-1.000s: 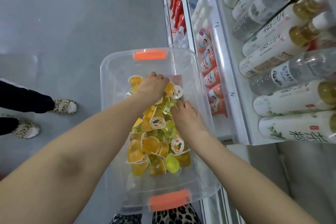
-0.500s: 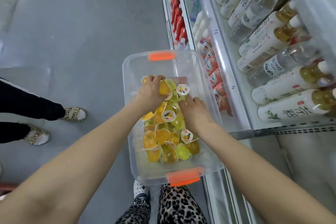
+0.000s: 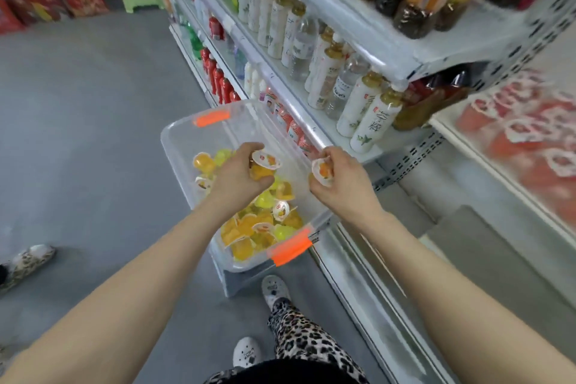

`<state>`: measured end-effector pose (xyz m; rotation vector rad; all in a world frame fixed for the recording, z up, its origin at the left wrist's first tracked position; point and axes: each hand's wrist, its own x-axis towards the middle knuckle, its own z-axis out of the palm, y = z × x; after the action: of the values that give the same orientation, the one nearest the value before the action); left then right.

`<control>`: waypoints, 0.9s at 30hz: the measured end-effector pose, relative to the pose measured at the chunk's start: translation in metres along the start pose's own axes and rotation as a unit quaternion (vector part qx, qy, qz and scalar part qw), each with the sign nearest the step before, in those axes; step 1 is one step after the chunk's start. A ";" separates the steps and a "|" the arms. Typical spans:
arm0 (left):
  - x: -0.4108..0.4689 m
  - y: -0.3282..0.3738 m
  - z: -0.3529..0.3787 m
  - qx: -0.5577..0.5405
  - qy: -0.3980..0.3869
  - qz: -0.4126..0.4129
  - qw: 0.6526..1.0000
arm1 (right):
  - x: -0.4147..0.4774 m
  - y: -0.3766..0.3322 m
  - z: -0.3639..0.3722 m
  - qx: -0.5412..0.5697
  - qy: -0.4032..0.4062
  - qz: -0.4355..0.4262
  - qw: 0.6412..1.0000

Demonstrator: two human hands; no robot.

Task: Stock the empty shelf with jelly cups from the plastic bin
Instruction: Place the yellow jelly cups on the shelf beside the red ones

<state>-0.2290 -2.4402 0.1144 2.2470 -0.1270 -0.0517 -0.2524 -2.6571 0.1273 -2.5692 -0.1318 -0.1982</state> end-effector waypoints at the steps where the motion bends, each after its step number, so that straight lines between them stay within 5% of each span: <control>1: -0.001 0.012 0.002 0.001 -0.013 0.017 1.000 | -0.009 0.001 -0.014 -0.011 0.022 0.009 1.000; 16: -0.037 0.242 0.074 -0.022 -0.150 0.287 0.946 | -0.143 0.047 -0.242 -0.074 0.263 0.131 0.953; 27: -0.086 0.384 0.179 -0.036 -0.169 0.381 0.908 | -0.260 0.144 -0.384 -0.065 0.379 0.257 0.886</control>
<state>-0.3572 -2.8086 0.3003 1.9519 -1.1558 -0.0215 -0.5328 -2.9984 0.3287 -2.3513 0.8637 -0.9959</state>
